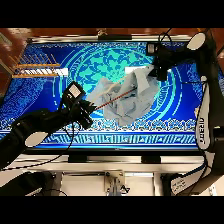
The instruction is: Fold the shirts.
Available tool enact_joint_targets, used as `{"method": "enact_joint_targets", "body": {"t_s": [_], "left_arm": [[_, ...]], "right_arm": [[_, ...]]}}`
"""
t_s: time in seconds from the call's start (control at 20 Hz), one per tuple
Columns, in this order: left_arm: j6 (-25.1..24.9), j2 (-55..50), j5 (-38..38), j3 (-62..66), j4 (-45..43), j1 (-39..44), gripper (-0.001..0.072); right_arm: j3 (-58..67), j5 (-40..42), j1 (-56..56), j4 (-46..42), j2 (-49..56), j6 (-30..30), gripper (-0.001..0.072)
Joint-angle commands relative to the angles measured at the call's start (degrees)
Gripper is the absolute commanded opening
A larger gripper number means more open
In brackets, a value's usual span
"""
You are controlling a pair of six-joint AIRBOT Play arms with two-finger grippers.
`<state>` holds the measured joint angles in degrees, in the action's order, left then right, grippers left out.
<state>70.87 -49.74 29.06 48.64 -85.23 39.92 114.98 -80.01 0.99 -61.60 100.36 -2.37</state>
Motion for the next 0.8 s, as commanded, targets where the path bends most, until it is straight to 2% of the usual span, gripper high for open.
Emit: {"method": "enact_joint_targets", "body": {"t_s": [0.0, 0.05, 0.1, 0.35, 0.6, 0.65, 0.7, 0.75], "left_arm": [[0.07, -0.02, -1.09, 0.02, -4.35, -5.11, 0.0421], [0.07, -0.02, -2.69, 0.02, -4.39, -7.08, 0.0508], [0.07, -0.02, -5.03, 0.02, -4.39, -8.92, 0.0553], [0.07, -0.02, -19.17, 0.04, -4.39, -15.74, 0.0553], [0.37, -0.02, -21.11, 0.09, -4.33, -16.74, 0.0547], [1.46, -0.02, -21.09, 0.09, -4.33, -16.74, 0.0547], [4.79, 0.00, -21.09, 0.09, -4.33, -16.94, 0.0547], [10.23, 0.04, -21.09, 0.09, -4.28, -17.49, 0.0547]], "right_arm": [[0.07, -1.53, -1.46, 0.59, -3.45, -1.88, 0.0081], [0.07, -2.32, -1.97, 1.36, -4.59, -1.95, 0.0081], [0.07, -3.23, -2.34, 1.53, -5.75, -2.73, 0.0081], [0.07, -4.39, -1.86, 1.51, -10.38, -5.11, 0.0081], [0.07, -2.60, -1.84, 0.76, -14.97, -10.03, 0.0080], [0.07, -1.68, -1.84, 0.52, -16.31, -12.35, 0.0080], [0.07, -1.25, -1.84, 0.26, -17.53, -13.94, 0.0080], [0.07, -1.11, -1.84, -0.20, -18.80, -15.61, 0.0080]]}}
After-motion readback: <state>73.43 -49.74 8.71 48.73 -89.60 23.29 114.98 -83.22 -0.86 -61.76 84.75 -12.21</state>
